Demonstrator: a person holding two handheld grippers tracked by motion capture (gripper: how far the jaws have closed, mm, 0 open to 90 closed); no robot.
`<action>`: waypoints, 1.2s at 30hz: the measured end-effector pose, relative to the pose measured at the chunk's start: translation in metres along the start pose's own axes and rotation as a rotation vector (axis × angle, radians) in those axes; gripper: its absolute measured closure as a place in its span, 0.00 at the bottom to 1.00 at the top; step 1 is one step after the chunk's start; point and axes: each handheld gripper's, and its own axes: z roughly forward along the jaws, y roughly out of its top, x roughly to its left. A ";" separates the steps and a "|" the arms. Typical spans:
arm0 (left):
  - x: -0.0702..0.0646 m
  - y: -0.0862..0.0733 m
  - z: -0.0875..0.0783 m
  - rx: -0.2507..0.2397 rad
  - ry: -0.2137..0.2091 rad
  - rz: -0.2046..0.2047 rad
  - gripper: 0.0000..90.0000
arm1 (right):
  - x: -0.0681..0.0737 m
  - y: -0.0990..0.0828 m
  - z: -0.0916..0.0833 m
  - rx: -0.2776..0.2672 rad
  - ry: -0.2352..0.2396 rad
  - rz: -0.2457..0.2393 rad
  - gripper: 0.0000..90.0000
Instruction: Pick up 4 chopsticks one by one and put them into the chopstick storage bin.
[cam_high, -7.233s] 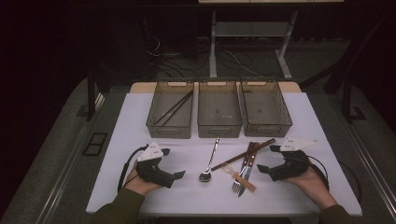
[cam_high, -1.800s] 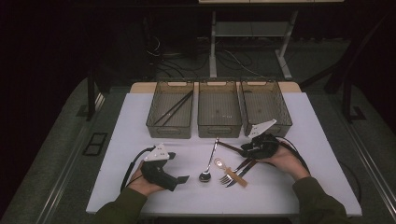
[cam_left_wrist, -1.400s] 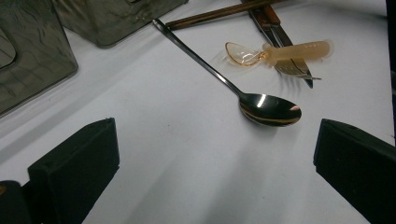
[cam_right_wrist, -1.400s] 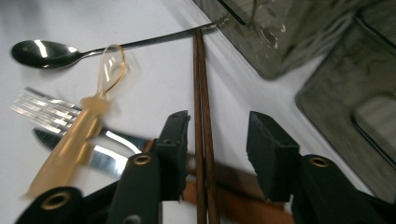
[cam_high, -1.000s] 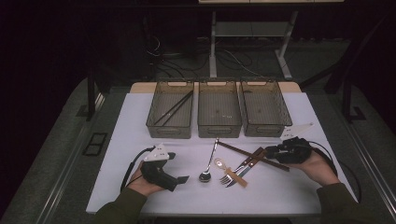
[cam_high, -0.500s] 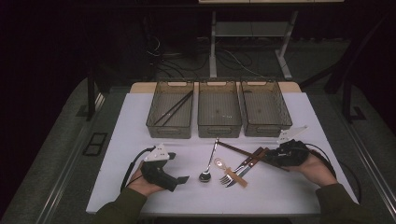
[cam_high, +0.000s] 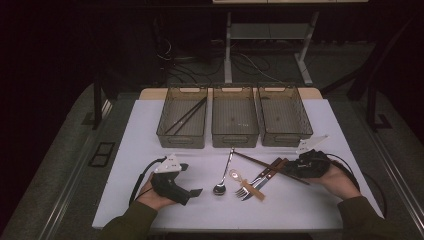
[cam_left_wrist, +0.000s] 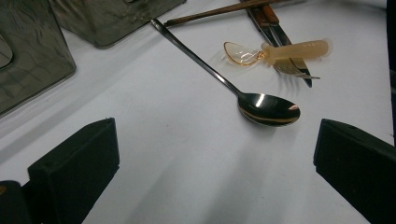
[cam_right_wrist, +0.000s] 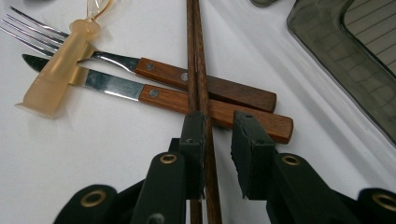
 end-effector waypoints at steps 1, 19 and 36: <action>0.000 0.000 0.000 0.000 0.000 0.001 0.00 | 0.000 0.000 0.000 0.000 0.001 0.000 0.83; 0.000 0.000 0.000 0.000 0.001 0.002 0.00 | 0.000 -0.003 0.005 0.049 0.009 -0.012 0.84; 0.000 0.000 0.000 0.003 0.001 0.005 0.00 | 0.001 -0.004 0.011 0.101 0.021 -0.030 0.93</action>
